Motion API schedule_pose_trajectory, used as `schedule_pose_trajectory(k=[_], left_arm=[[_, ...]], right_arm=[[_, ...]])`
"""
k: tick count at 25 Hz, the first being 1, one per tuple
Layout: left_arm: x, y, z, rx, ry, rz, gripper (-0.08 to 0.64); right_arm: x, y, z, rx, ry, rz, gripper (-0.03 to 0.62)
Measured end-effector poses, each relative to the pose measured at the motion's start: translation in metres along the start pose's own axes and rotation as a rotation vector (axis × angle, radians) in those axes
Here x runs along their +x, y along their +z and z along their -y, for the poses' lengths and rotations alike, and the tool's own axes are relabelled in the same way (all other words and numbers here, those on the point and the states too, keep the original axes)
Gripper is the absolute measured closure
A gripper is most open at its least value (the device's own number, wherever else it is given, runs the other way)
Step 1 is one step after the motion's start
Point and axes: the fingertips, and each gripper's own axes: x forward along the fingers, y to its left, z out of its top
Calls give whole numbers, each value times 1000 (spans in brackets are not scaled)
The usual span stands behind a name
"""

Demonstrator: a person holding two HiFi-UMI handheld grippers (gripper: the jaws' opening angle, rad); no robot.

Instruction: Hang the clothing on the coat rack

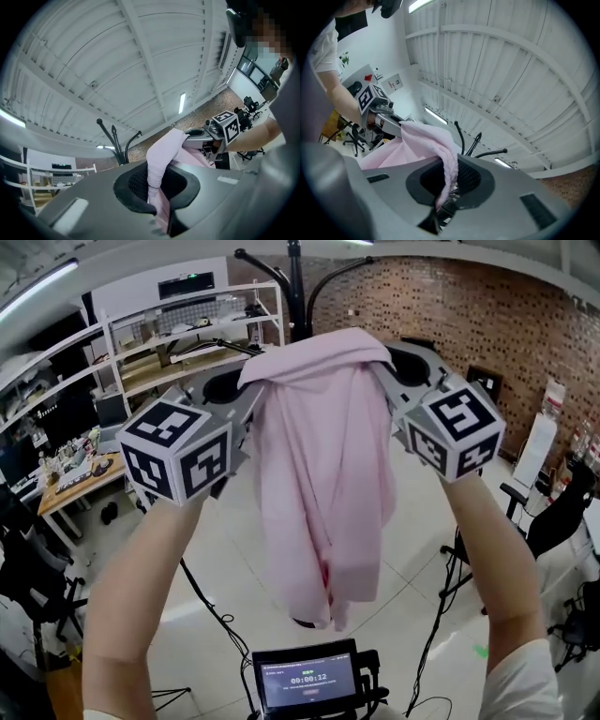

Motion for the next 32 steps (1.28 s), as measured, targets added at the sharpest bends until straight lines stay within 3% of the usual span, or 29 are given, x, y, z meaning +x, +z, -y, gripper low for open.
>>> schedule_pose_trajectory(k=[7,12,19,26,32], left_arm=[[67,25,-34,56,64,-46,546],[90,45,-68,119,134,-71,546],[116,57,-104,140,245,-103,546],[132,7,-125,142,288,-232,546],[144,-49,-107,135,227,-319,546]], right_arm=[[25,2,67,-60,-32,-14,566],[53,16,95,-68,-57,-8,566],[92,15,130,-64,-118,-29,566],[130,-39,130,-74,-120,-154,566],[131,-106,112,-59,-59,-258,566]])
